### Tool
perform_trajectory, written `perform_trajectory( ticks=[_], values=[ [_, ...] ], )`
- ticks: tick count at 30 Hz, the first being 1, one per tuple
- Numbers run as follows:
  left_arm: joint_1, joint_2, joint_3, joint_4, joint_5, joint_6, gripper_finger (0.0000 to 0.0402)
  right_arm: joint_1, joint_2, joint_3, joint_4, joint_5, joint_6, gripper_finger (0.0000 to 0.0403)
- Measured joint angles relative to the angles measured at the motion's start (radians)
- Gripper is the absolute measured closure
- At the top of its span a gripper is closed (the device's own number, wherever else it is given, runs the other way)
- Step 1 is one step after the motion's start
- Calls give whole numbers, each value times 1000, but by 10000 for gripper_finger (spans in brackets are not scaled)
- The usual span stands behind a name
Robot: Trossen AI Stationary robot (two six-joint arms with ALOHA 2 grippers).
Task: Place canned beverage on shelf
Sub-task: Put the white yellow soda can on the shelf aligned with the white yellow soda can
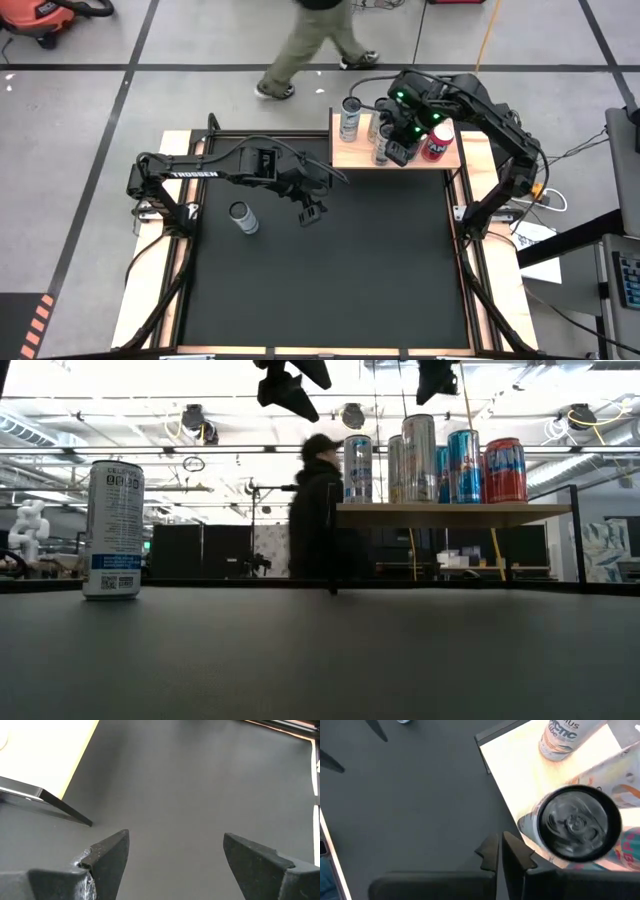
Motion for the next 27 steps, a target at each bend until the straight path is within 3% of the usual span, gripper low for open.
perform_trajectory(
  ticks=[14, 19, 27],
  values=[
    [0, 0, 0, 0, -5, 25, 79, -13, 48, 0, -1, 5, -19, 402],
    [0, 0, 0, 0, -5, 25, 79, -14, 48, 0, -2, 79, 6, 403],
    [0, 0, 0, 0, -5, 25, 79, -14, 48, 0, -3, 82, 16, 403]
  ],
)
